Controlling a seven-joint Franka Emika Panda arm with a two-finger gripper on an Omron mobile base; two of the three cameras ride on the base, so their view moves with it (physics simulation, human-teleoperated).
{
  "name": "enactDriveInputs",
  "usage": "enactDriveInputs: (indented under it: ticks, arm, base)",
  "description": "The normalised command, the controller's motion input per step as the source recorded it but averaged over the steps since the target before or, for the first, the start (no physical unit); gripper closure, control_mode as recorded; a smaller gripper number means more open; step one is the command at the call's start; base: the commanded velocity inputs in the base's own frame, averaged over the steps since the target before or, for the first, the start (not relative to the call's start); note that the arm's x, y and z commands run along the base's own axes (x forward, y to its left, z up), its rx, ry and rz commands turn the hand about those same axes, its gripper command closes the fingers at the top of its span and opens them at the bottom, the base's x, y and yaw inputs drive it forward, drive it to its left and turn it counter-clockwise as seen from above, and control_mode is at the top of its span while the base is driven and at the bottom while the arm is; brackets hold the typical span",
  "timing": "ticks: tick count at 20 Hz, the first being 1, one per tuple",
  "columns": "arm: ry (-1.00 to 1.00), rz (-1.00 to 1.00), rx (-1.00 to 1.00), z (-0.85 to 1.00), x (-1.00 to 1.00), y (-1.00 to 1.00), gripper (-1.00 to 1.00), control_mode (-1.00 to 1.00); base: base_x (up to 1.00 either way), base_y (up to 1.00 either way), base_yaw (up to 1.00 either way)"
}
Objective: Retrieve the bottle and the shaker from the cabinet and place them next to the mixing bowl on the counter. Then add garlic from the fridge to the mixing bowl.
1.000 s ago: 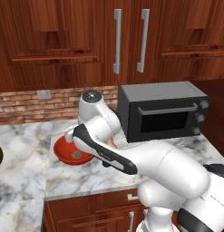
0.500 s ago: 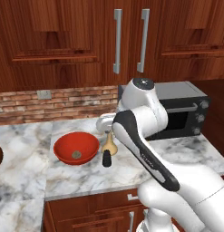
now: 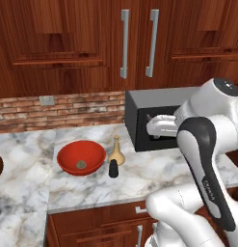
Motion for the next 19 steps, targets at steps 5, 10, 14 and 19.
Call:
enactDriveInputs:
  ticks: [5,10,14,19]
  arm:
    - [-0.09,-0.04,0.01,0.77,-1.00,-0.38,-1.00,-1.00]
    - [-0.17,0.00,0.00,0.78,-1.00,-0.02,-1.00,-1.00]
    - [-0.09,-0.02,-0.04,0.32,-0.96,0.00,-1.00,-1.00]
    - [0.03,-0.11,-0.16,-0.38,0.09,-0.04,-1.00,-1.00]
  base:
    - [0.00,0.00,0.00]
    - [0.00,0.00,0.00]
    - [0.00,0.00,0.00]
    - [0.00,0.00,0.00]
